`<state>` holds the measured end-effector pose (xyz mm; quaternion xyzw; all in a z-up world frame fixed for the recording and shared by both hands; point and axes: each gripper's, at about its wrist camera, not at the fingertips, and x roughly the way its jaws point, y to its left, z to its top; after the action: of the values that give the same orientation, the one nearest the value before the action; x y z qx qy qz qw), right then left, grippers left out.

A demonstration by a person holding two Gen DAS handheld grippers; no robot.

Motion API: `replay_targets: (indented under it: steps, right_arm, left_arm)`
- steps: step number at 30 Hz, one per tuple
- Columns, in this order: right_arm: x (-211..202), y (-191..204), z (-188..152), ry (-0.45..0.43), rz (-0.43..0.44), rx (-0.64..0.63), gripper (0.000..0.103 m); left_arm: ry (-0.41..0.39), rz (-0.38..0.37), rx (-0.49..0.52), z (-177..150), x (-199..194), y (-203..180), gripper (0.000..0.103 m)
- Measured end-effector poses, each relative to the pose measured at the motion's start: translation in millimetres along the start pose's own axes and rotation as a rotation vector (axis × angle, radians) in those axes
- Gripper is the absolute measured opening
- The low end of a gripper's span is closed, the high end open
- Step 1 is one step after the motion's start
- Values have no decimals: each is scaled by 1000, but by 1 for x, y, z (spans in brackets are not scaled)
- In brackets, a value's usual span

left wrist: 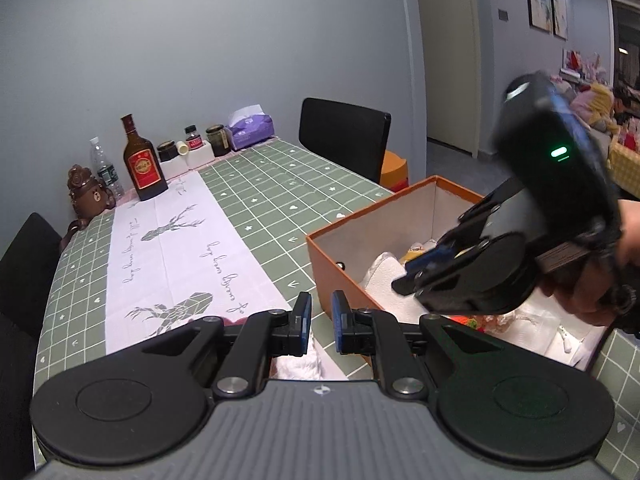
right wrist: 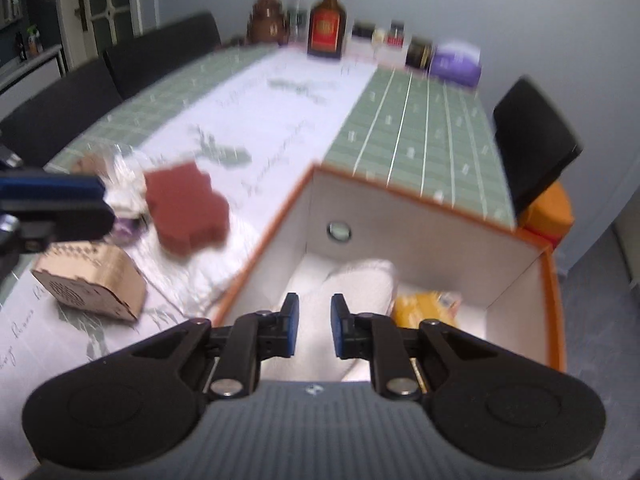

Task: Organize soft objects
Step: 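Withdraw both tools from the box back over the table, then grasp the red sponge with the right tool while the left grasps the brown plush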

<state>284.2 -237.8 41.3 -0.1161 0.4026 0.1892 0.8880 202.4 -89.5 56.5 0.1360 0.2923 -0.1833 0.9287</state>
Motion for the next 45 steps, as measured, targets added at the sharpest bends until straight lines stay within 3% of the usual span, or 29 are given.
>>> replay_targets:
  steps: [4,9,14,21,25,29,33,40,45]
  right_arm:
    - [-45,23,-4,-119,13,7,21]
    - [-74,55,-20,-192,95,33,25]
    - [-78,92,-39,-208,155,32,32]
    - [-67,131,-50,-161,198,-7,32]
    - [-65,143,-42,-152,184,-42,33]
    - [-65,147,-27,-151,175,-77,38]
    - [-51,143,-1,-118,167,-101,46]
    - [3,132,38,-35,128,-165,48]
    - [54,129,59,54,129,-238,49]
  left_arm:
    - [-45,58,-57,-13,-31,17,16]
    - [-92,134,-153,-40,-68,41,16]
    - [-86,198,-259,-73,-91,63,16]
    - [-32,196,-330,-109,-102,88,16]
    - [-15,183,-336,-110,-105,98,27]
    - [20,186,-324,-106,-98,108,33]
    - [74,240,-348,-98,-79,125,51]
    - [108,246,-525,-100,-32,161,62]
    - [153,251,-522,-104,5,169,63]
